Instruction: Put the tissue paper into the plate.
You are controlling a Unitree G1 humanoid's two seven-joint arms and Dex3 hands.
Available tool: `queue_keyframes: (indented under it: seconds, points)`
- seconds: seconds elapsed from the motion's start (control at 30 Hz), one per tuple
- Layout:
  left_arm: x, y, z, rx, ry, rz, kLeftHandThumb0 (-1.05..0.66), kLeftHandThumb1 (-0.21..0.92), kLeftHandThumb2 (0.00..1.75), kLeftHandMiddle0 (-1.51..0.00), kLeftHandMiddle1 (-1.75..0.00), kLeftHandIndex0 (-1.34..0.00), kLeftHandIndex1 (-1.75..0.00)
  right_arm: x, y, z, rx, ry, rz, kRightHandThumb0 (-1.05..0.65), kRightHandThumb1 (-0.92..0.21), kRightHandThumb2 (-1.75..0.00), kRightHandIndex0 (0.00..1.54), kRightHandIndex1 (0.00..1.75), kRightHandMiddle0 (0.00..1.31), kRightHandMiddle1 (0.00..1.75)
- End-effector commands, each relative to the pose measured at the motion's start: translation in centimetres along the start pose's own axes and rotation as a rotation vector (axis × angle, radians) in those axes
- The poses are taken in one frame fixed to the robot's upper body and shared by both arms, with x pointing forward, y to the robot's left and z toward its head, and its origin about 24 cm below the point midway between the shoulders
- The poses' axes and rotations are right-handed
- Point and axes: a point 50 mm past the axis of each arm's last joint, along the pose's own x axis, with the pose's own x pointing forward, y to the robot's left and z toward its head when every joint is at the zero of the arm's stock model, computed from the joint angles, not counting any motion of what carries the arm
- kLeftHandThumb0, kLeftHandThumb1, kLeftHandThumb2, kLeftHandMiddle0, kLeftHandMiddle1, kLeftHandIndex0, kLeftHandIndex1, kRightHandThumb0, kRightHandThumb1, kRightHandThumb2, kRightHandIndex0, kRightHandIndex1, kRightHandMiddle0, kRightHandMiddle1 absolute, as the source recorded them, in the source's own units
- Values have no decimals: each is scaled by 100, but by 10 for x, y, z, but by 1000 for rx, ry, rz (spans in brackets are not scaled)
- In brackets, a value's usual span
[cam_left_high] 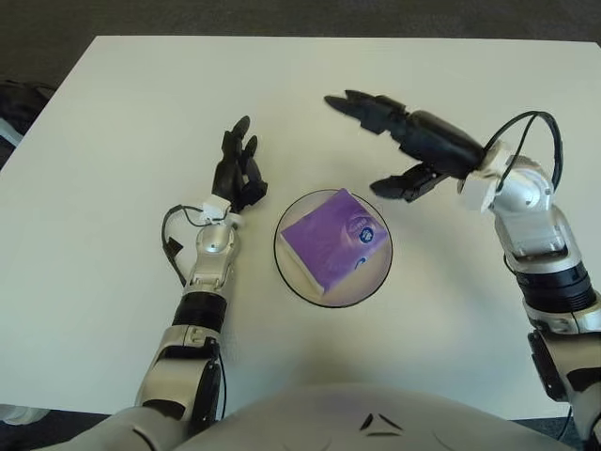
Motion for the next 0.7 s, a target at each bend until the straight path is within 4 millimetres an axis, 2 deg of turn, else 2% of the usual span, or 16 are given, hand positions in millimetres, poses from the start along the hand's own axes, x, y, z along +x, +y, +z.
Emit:
queue_keyframes:
  seconds: [0.0, 0.1, 0.17, 0.2, 0.27, 0.4, 0.6, 0.67]
  points:
    - [-42, 0, -57, -9, 287, 29, -80, 92, 98, -35, -2, 0, -54, -5, -9, -5, 48, 82, -141, -104, -92, -77, 0, 0, 0, 0]
    - [-43, 0, -56, -7, 287, 28, -79, 92, 98, -34, -2, 0, -52, -9, 5, -15, 150, 147, -230, -103, -92, -73, 2, 1, 0, 0]
    - [-43, 0, -55, -5, 287, 27, -79, 92, 98, -33, -1, 0, -51, -9, 16, -31, 217, 193, -294, -102, -92, -71, 3, 1, 0, 0]
    - [-43, 0, -55, -3, 286, 26, -79, 92, 98, -33, -1, 0, -51, -7, 21, -46, 249, 221, -363, -102, -92, -70, 3, 2, 0, 0]
    - [-43, 0, -54, 1, 286, 25, -78, 92, 98, -33, -1, 0, -51, -4, 30, -60, 291, 243, -487, -101, -92, -71, 5, 2, 0, 0]
    - [-43, 0, -53, 6, 290, 29, -78, 92, 98, -33, -1, 0, -52, -7, 34, -65, 316, 229, -661, -99, -92, -74, 5, 2, 2, 1]
    - [-45, 0, -52, 5, 292, 34, -77, 92, 97, -33, -1, 0, -53, -23, 36, -79, 336, 256, -752, -94, -92, -84, 6, 2, 4, 4]
    - [-46, 0, -51, 4, 293, 35, -77, 92, 97, -34, -1, 0, -54, -27, 40, -84, 365, 274, -765, -90, -92, -88, 8, 1, 2, 15]
